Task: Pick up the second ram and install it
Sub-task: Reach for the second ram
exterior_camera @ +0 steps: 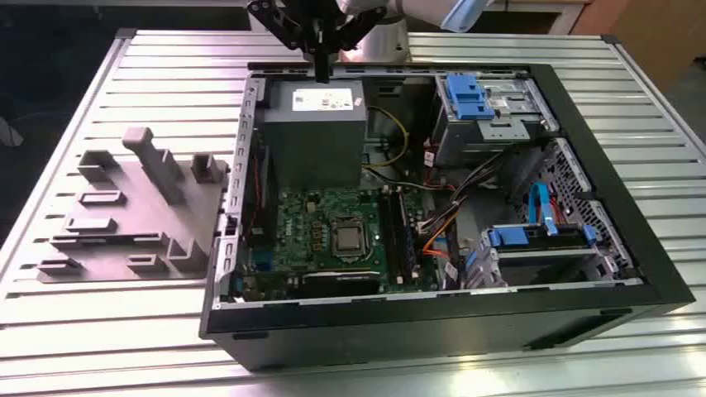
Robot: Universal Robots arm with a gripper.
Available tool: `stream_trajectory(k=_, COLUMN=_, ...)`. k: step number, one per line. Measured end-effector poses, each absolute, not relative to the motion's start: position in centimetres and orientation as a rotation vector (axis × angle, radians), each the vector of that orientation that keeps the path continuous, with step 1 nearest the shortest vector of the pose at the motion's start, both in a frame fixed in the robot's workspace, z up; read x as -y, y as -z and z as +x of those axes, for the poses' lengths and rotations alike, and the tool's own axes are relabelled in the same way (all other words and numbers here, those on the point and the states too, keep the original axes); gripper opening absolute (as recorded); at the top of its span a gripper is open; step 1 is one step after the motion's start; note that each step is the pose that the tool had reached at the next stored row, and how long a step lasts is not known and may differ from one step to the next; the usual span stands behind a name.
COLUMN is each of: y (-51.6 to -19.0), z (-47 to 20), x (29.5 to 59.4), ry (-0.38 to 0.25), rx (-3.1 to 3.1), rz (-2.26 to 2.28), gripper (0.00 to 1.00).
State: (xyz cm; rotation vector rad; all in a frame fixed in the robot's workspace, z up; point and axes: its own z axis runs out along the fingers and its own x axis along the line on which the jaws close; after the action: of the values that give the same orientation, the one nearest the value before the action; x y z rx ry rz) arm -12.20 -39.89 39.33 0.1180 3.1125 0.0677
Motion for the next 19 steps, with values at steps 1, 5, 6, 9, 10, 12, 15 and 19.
stream_trajectory(k=1, y=-39.3, z=-12.2, x=39.9, ry=-0.068, rx=-3.112, rz=0.118, gripper=0.10)
stream_trajectory(k=5, y=-39.3, z=-12.2, x=39.9, ry=-0.068, rx=-3.112, rz=0.118, gripper=0.10)
stream_trajectory(k=6, y=-39.3, z=-12.2, x=39.9, ry=-0.068, rx=-3.113, rz=0.118, gripper=0.10)
stream_trajectory(k=9, y=-39.3, z=-12.2, x=39.9, ry=-0.068, rx=-3.112, rz=0.118, gripper=0.10)
stream_trajectory(k=10, y=-39.3, z=-12.2, x=39.9, ry=-0.068, rx=-3.112, rz=0.118, gripper=0.10)
stream_trajectory(k=12, y=-39.3, z=-12.3, x=39.9, ry=-0.067, rx=-3.113, rz=0.118, gripper=0.10)
stream_trajectory(k=15, y=-39.3, z=-12.5, x=39.9, ry=-0.067, rx=-3.113, rz=0.118, gripper=0.10)
stream_trajectory(k=19, y=-39.3, z=-13.3, x=39.9, ry=-0.068, rx=-3.112, rz=0.118, gripper=0.10)
